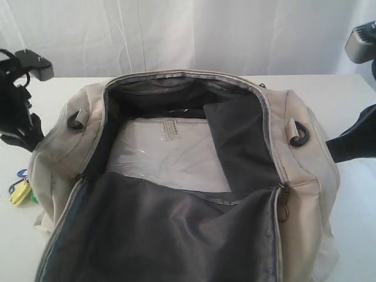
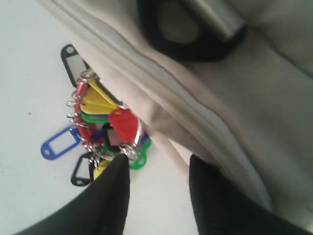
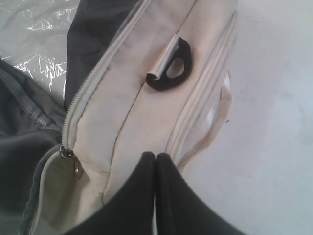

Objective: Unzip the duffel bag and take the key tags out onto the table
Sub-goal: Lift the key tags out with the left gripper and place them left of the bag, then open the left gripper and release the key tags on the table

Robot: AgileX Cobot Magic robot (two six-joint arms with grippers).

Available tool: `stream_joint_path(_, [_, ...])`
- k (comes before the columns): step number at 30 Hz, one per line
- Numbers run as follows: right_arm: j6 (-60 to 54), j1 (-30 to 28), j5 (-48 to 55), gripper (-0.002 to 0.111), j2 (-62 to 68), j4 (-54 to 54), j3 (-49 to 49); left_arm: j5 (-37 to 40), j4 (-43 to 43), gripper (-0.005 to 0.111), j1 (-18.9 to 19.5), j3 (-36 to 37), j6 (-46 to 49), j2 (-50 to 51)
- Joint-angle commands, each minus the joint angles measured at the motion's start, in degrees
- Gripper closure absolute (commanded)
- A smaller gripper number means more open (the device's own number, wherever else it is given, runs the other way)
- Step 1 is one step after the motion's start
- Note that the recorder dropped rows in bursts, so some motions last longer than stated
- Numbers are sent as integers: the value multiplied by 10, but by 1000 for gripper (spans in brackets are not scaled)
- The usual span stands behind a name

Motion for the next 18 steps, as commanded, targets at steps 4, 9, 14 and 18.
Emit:
stream_joint_path(4, [-1,-2,-4,108,-4,2,3,196,-7,77,0,-122,-116,-68])
stream_joint_path(9, [-1,-2,-6,108,-4,2,3,196,-29,107,0,-126,-114,-141])
stream_joint_path(14, [-1,-2,-9,108,-4,2,3,181,-58,107,0,-82,-112,-249])
stream_joint_path(18, [-1,-2,-17,108,-4,4,3,120,-58,107,0,22,-118,-366])
